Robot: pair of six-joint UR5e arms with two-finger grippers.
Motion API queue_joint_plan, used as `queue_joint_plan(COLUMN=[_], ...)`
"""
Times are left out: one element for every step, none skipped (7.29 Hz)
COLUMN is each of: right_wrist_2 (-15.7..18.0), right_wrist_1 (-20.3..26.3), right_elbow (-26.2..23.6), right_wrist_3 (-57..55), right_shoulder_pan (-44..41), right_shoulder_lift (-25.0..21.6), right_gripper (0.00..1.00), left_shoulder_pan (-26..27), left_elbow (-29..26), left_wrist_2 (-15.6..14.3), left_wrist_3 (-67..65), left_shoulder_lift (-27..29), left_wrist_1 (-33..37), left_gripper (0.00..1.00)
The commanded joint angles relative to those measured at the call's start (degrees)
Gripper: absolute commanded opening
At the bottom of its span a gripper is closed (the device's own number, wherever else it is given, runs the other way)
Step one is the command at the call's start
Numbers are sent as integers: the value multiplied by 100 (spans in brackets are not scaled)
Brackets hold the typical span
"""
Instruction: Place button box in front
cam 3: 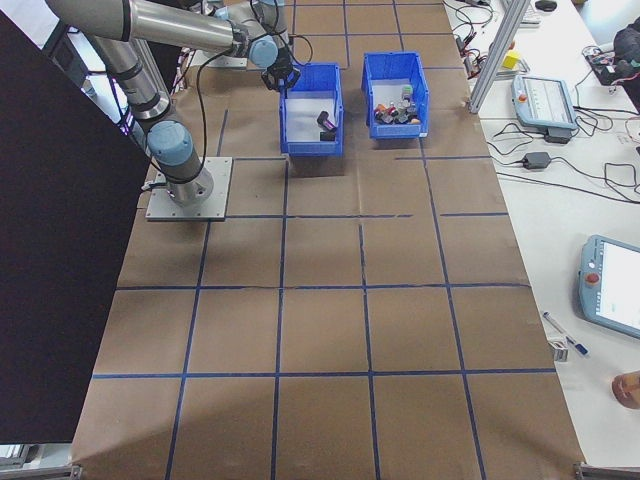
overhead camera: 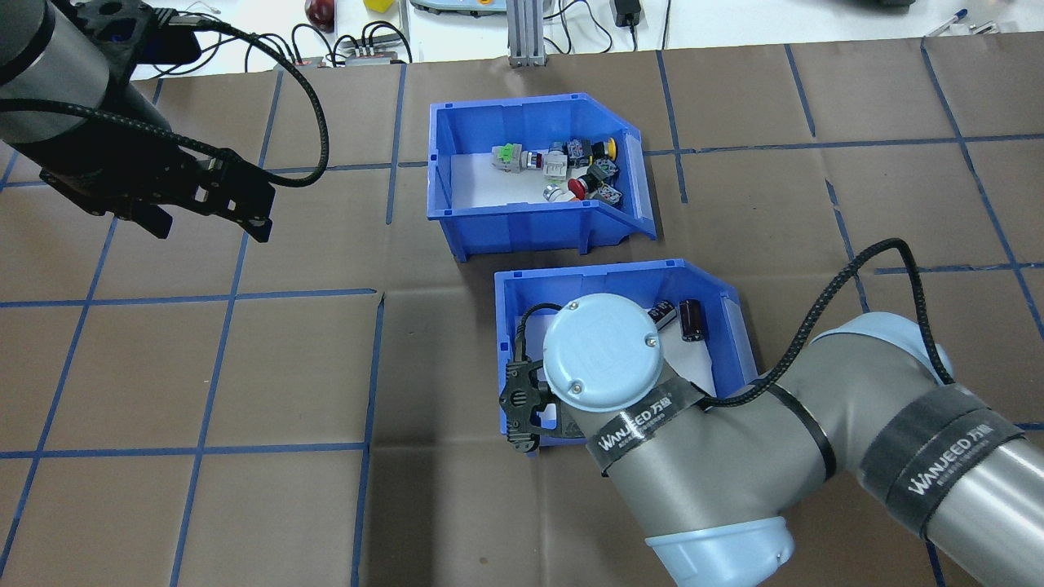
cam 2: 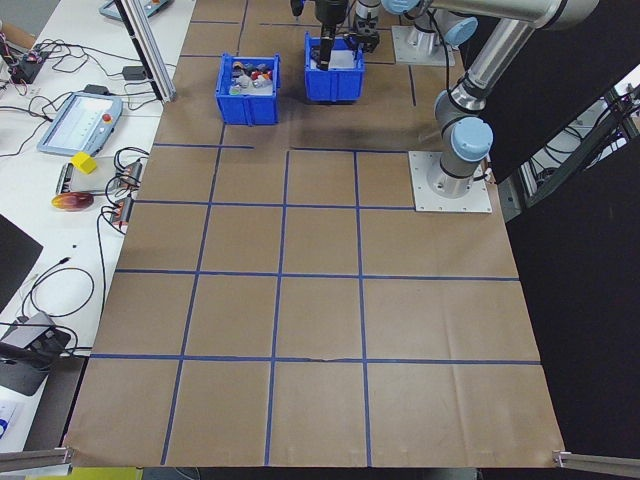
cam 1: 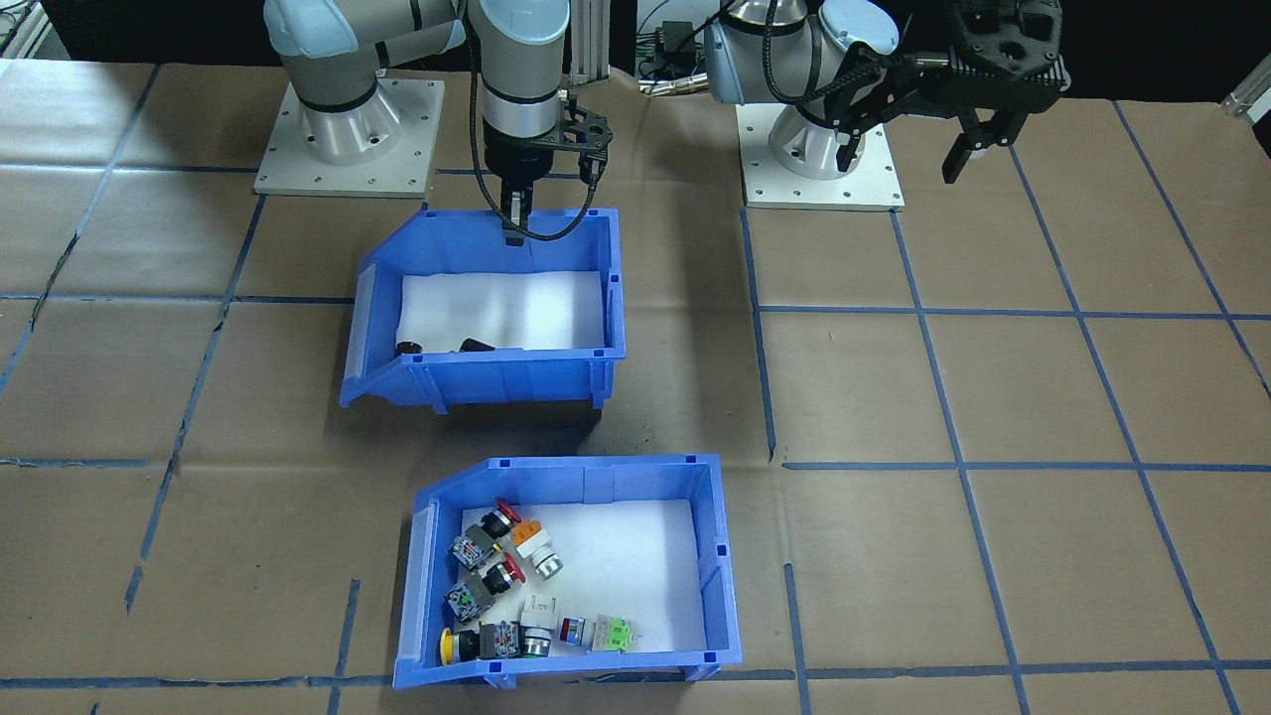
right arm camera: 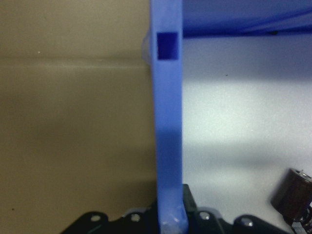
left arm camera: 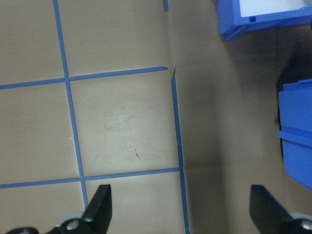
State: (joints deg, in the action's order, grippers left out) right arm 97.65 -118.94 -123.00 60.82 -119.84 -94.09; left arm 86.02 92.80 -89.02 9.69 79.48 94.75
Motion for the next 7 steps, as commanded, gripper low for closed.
queue_joint_plan(right_wrist_2=[53,44,78,96,79,79,87], right_wrist_1=[-50,-328,-444,-541,-551,-560,-560], right_elbow=[31,40,40,57,48,57,109], right_wrist_3=[-253,-473,-475,-475,-475,-475,-475], right_shoulder_pan=[-92,-240,-355,-364,-365,-356,-356], right_shoulder_lift=[179,345,512,575,541,541,445], right_gripper=[7,7,7,7,27,99,100], left_shoulder_pan=[3,3,3,3,3,-6,-6], left_elbow=[28,54,63,63,63,63,54], left_wrist_2=[-1,-10,-1,-1,-10,-10,-1], left_wrist_3=[-2,7,7,7,7,7,7], left_shoulder_lift=[-2,-11,-11,-2,-2,-2,-2], left_wrist_1=[26,34,34,26,34,26,26], left_gripper=[99,99,99,99,99,99,99])
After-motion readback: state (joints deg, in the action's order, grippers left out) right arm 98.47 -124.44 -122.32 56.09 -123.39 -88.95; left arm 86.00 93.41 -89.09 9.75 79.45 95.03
